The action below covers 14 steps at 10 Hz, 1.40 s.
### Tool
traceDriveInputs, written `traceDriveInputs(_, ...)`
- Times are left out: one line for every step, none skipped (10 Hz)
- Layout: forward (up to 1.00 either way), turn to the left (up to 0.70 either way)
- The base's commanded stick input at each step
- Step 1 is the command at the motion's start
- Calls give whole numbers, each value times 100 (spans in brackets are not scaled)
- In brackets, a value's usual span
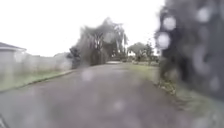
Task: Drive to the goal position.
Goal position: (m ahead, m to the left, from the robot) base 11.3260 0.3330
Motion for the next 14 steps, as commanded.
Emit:
traceDriveInputs(100, 0)
traceDriveInputs(100, 0)
traceDriveInputs(100, 0)
traceDriveInputs(100, 0)
traceDriveInputs(100, 0)
traceDriveInputs(100, 0)
traceDriveInputs(100, 0)
traceDriveInputs(100, 0)
traceDriveInputs(100, 0)
traceDriveInputs(100, 0)
traceDriveInputs(100, 0)
traceDriveInputs(100, 0)
traceDriveInputs(100, 0)
traceDriveInputs(100, 0)
